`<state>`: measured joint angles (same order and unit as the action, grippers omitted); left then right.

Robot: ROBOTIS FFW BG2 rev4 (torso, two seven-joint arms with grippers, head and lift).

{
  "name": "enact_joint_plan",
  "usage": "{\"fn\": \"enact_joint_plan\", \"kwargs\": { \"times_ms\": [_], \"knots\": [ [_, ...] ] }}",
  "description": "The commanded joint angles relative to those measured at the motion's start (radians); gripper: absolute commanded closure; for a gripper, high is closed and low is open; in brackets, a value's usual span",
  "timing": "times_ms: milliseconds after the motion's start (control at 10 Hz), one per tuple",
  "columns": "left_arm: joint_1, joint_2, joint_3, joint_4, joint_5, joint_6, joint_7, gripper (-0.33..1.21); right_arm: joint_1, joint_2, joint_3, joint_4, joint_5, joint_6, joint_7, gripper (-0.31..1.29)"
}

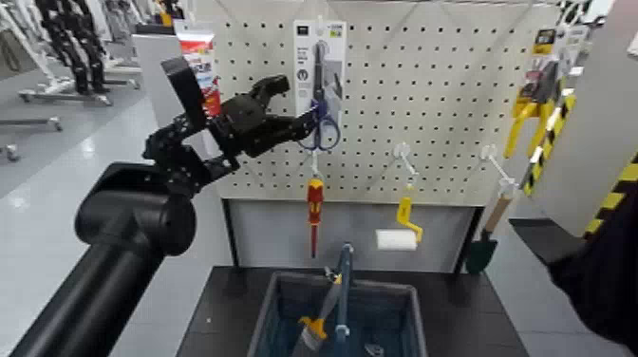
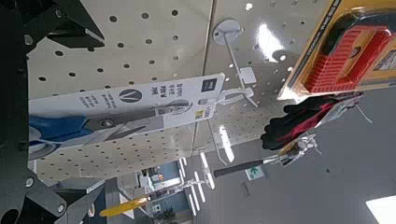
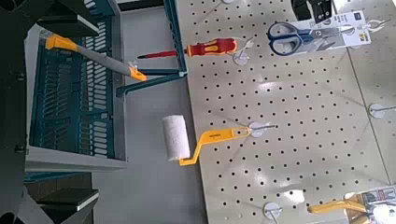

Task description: Put the blue scissors into the crate.

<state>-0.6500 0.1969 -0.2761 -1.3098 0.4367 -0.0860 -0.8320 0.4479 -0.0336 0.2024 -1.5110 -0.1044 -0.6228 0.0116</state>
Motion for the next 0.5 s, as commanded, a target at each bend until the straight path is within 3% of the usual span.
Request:
{"fn": "enact_joint_plan", "kwargs": {
  "times_ms": [100,300,500],
  "knots": [
    [-0.039,-0.004,-0.02,0.029,-0.004,-0.005,-0.021,0.32,-0.005,-0.002,0.002,0.003,-0.004,0.0,0.005,0.09],
    [-0.039,-0.005,-0.015,0.014,-0.03,0.009,-0.019,1.08,-0.005,-0.003,0.003,0.003,-0.008,0.0,0.005,0.09],
    [-0.037,-0.005,-0.009,0.001,-0.039,0.017,-0.013,1.11,-0.005,-0.003,0.003,0.003,-0.008,-0.002,0.005,0.09]
  ]
}}
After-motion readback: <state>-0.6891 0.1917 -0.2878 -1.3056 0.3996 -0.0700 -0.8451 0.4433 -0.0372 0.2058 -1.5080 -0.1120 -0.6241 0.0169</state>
